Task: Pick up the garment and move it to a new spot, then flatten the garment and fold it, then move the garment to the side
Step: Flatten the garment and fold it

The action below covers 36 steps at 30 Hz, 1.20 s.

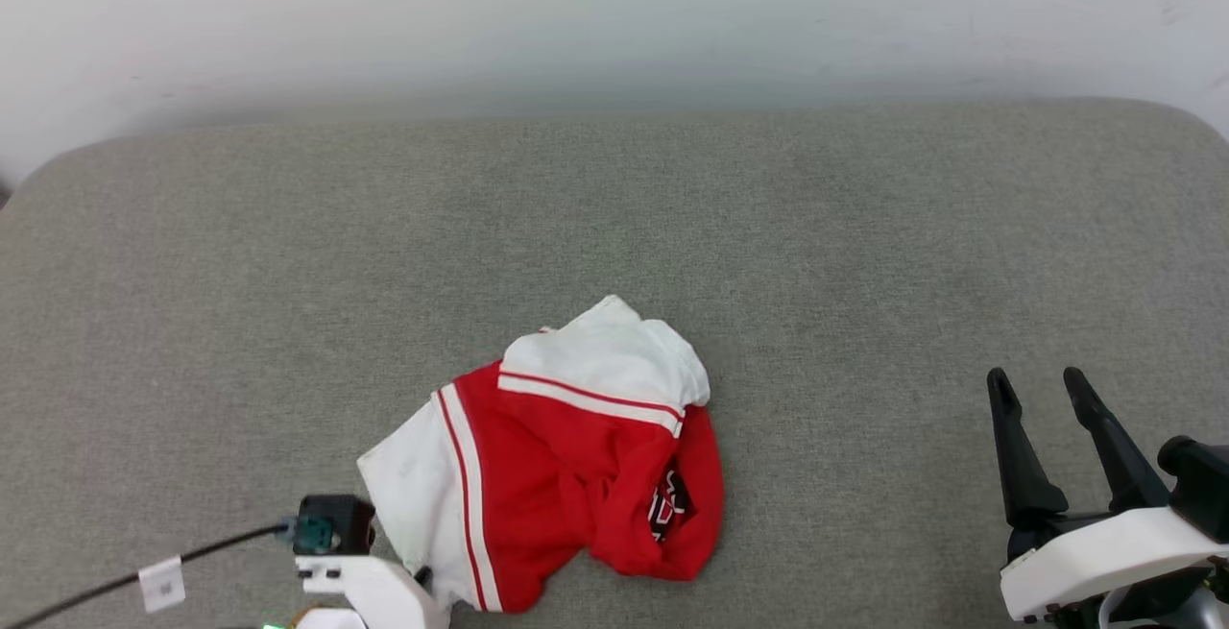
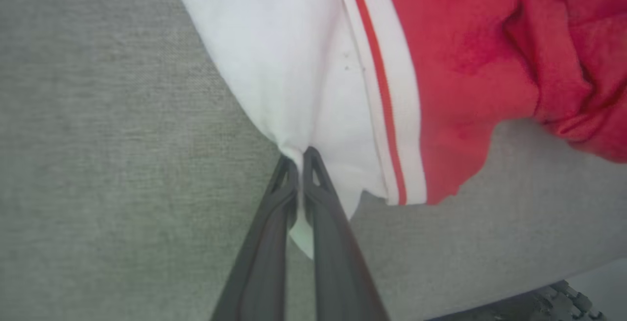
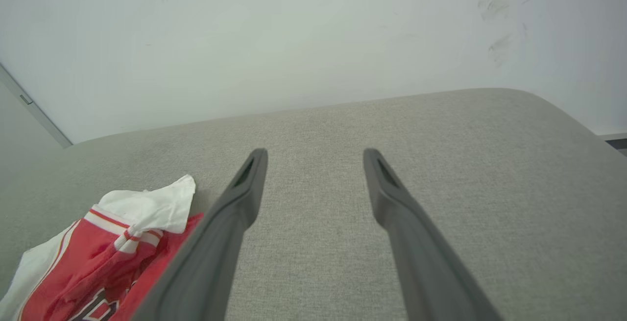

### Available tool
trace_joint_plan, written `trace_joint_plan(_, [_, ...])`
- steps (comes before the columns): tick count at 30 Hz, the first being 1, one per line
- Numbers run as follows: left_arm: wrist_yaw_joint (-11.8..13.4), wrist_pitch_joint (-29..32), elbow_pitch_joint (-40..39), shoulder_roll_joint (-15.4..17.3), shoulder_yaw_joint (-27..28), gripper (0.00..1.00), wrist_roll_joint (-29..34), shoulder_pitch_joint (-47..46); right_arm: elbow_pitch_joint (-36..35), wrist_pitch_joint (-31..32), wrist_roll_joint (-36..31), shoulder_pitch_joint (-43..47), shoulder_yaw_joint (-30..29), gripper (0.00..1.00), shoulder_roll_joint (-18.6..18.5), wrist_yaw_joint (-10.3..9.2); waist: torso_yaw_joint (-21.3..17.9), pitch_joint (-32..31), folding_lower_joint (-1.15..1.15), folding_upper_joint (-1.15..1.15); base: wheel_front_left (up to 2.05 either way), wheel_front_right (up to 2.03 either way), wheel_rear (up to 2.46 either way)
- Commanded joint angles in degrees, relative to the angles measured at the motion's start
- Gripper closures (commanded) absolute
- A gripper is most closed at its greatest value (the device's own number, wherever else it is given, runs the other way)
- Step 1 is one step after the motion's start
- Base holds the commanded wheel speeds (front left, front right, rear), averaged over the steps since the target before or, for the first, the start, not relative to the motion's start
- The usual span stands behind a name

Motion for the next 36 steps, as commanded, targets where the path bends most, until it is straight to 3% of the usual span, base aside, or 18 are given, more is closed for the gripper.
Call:
trace_joint_plan(1, [0.36, -0.76, 0.41, -0.25, 0.44, 0.85, -0.34, 0.91, -0.38, 0.12, -0.46, 0.32, -0.07, 0.0, 0.08, -0.04, 0.08, -0.09, 0.0, 0.0, 0.0, 0.0, 0.0])
trace_joint_plan(2, [0.48, -1.59, 0.83, -0.6, 0.68, 0.35, -0.67, 1.76, -0.49, 0.32, -0.45, 0.43, -0.17, 0.0, 0.08, -0.04, 0.19, -0.23, 0.0, 0.0, 0.0, 0.0, 0.0])
trace_joint_plan(3, [0.54, -2.68, 0.97, -1.08, 1.0, 0.0, -1.01, 2.35, -0.57, 0.5, -0.59, 0.51, -0.17, 0.0, 0.08, -0.04, 0.29, -0.36, 0.0, 0.0, 0.0, 0.0, 0.0])
trace_joint_plan(12, [2.23, -15.71, -1.3, -2.0, 3.3, 0.0, 4.1, 0.3, -1.47, 2.04, -0.77, 1.51, -0.35, 0.0, 0.08, -0.04, 1.38, -2.73, 0.0, 0.0, 0.0, 0.0, 0.0])
trace_joint_plan(16, [1.26, -17.44, -3.26, -2.45, 2.31, 0.0, 5.85, -2.42, -1.49, 2.35, -0.5, 1.63, -0.5, 0.0, 0.09, -0.04, 1.65, -2.83, 0.0, 0.0, 0.0, 0.0, 0.0])
trace_joint_plan(21, [-2.96, -12.85, -2.48, -2.67, -0.98, 0.0, 6.17, -9.52, -1.59, 2.72, -0.51, 0.48, -0.08, 0.0, 0.09, -0.04, 1.37, -0.95, 0.0, 0.0, 0.0, 0.0, 0.0])
trace_joint_plan(22, [-4.99, -9.13, -1.07, -2.85, -2.65, 0.0, 5.73, -12.51, -1.7, 3.0, -0.68, -0.04, 0.46, 0.0, 0.09, -0.04, 0.79, 0.12, 0.0, 0.0, 0.0, 0.0, 0.0])
trace_joint_plan(26, [-9.13, -1.2, 1.86, -3.56, -5.66, 0.0, 3.94, -17.93, -1.63, 3.18, -0.79, -1.08, 1.19, 0.0, 0.09, -0.04, -0.64, 2.4, 0.0, 0.0, 0.0, 0.0, 0.0])
trace_joint_plan(32, [-12.41, 7.19, 7.35, -4.2, -8.18, 0.0, 1.35, -21.93, 0.09, 2.32, 0.16, -2.04, 1.55, 0.0, 0.09, -0.04, -2.79, 4.37, 0.0, 0.0, 0.0, 0.0, 0.0])
trace_joint_plan(33, [-12.49, 7.41, 8.15, -4.19, -8.25, 0.09, 1.44, -22.38, 0.34, 2.14, 0.27, -2.14, 1.53, 0.0, 0.09, -0.04, -3.05, 4.46, 0.0, 0.0, 0.0, 0.0, 0.0])
trace_joint_plan(34, [-12.61, 7.26, 8.92, -4.34, -8.29, 0.58, 1.49, -22.62, 0.59, 1.95, 0.41, -2.24, 1.4, 0.0, 0.09, -0.04, -3.27, 4.49, 0.0, 0.0, 0.0, 0.0, 0.0])
trace_joint_plan(35, [-12.73, 7.01, 9.47, -4.54, -8.38, 1.0, 1.55, -22.81, 0.87, 1.81, 0.49, -2.3, 1.35, 0.0, 0.09, -0.04, -3.48, 4.45, 0.0, 0.0, 0.0, 0.0, 0.0])
trace_joint_plan(36, [-13.03, 6.53, 9.74, -4.68, -8.62, 1.0, 1.8, -23.16, 1.07, 1.66, 0.56, -2.28, 1.28, 0.0, 0.09, -0.04, -3.64, 4.4, 0.0, 0.0, 0.0, 0.0, 0.0])
